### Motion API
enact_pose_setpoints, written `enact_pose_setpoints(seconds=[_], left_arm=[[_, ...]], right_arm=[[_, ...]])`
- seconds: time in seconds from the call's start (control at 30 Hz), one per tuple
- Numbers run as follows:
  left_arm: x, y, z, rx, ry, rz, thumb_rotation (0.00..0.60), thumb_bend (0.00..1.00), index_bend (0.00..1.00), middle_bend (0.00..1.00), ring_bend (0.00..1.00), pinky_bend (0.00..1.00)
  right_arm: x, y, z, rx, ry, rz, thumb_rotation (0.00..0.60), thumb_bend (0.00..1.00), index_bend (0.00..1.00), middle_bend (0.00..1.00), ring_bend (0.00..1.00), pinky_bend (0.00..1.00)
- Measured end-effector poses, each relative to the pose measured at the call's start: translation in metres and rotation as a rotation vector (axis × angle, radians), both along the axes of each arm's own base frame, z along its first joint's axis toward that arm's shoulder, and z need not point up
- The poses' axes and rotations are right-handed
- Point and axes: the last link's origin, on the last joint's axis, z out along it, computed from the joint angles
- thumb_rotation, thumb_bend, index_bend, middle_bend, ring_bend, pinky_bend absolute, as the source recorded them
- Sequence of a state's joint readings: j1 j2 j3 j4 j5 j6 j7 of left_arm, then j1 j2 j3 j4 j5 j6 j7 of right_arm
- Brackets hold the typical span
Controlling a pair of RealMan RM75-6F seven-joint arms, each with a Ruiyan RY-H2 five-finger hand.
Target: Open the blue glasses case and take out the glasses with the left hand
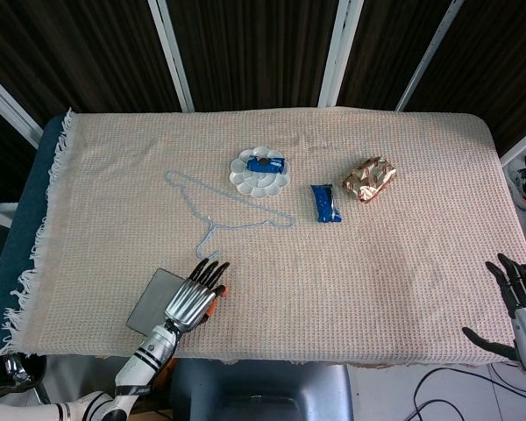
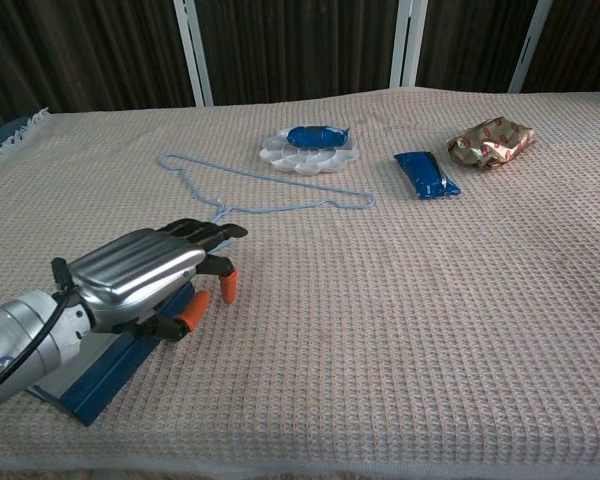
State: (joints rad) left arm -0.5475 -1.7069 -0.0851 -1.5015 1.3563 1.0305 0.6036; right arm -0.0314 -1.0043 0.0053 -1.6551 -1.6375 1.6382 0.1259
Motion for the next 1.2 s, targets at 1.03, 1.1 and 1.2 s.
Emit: enact_pose_setpoints(seconds=[1.03, 1.1, 1.2], left_arm=[[-0.051, 0.022, 0.043, 0.198, 0.329, 0.171, 0.600, 0.70, 0.45, 0.00, 0.00, 0.00], [-0.053, 0.022, 0.047, 0.203, 0.345, 0.191, 0.600, 0.71, 0.45, 0.00, 0.00, 0.00], [-0.057, 0.023, 0.053, 0.206, 0.369, 0.216, 0.600, 0.73, 0.45, 0.00, 0.00, 0.00]], right_arm=[[0.002, 0.002, -0.003, 0.005, 0.008, 0.018, 0.600, 0.13, 0.00, 0.00, 0.00, 0.00], [0.002, 0.003, -0.003, 0.006, 0.008, 0.020, 0.600, 0.13, 0.00, 0.00, 0.00, 0.00], [0.003, 0.003, -0.003, 0.006, 0.008, 0.021, 0.600, 0.13, 0.00, 0.00, 0.00, 0.00]])
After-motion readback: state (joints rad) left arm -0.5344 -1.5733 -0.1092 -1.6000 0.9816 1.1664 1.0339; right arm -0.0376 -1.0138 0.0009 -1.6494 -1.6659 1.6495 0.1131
